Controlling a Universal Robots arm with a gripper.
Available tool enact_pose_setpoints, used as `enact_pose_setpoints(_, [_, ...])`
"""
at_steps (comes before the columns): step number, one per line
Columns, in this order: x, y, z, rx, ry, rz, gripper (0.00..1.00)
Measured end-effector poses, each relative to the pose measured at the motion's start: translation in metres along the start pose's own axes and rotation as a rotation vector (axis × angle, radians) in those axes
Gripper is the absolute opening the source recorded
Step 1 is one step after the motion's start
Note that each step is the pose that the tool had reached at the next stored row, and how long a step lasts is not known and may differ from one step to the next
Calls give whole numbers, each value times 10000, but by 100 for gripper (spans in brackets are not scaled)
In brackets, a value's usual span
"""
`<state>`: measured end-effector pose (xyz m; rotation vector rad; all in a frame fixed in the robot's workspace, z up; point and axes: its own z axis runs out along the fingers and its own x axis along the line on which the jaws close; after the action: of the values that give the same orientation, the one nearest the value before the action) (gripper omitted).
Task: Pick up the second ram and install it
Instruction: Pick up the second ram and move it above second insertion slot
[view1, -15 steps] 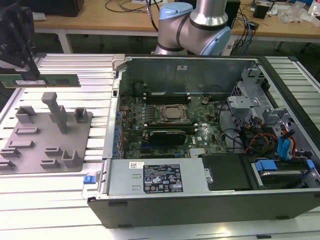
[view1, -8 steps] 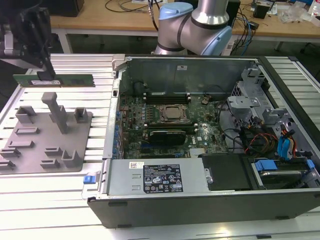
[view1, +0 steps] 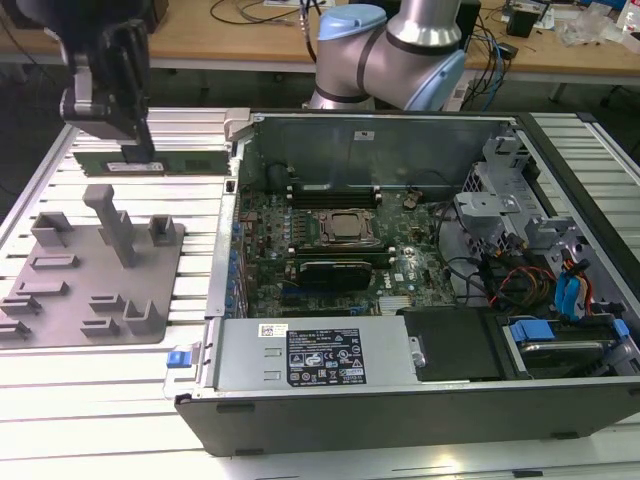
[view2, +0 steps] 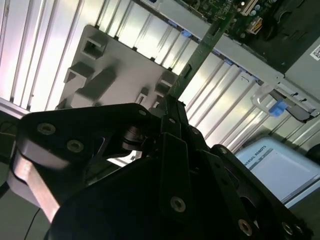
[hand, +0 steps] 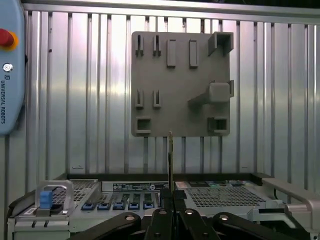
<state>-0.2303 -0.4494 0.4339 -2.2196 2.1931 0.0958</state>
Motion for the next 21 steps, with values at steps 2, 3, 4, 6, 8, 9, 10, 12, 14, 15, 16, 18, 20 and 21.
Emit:
enact_pose_setpoints(2, [2, -78, 39, -9, -1, 1, 9])
enact_pose_setpoints(3, [2, -107, 45, -13, 0, 1, 9])
enact_pose_setpoints(4, [3, -138, 48, -18, 0, 1, 9])
enact_pose_setpoints(6, [4, -218, 54, -30, 0, 3, 9])
enact_pose_setpoints(8, [6, -318, 63, -45, -1, 3, 9])
enact_pose_setpoints(9, [7, -353, 66, -49, -1, 2, 9])
enact_pose_setpoints(10, [7, -389, 68, -55, -1, 4, 9])
enact_pose_setpoints(12, [11, -567, 84, -78, -1, 4, 9])
enact_pose_setpoints(14, [12, -690, 89, -93, -2, 7, 9])
enact_pose_setpoints(15, [13, -740, 90, -98, -1, 5, 9])
enact_pose_setpoints(16, [14, -827, 91, -108, -1, 8, 9])
enact_pose_setpoints(18, [16, -958, 94, -120, -1, 8, 9])
enact_pose_setpoints(20, [18, -1088, 98, -130, -2, 7, 9])
enact_pose_setpoints(21, [19, -1197, 101, -137, -2, 8, 9])
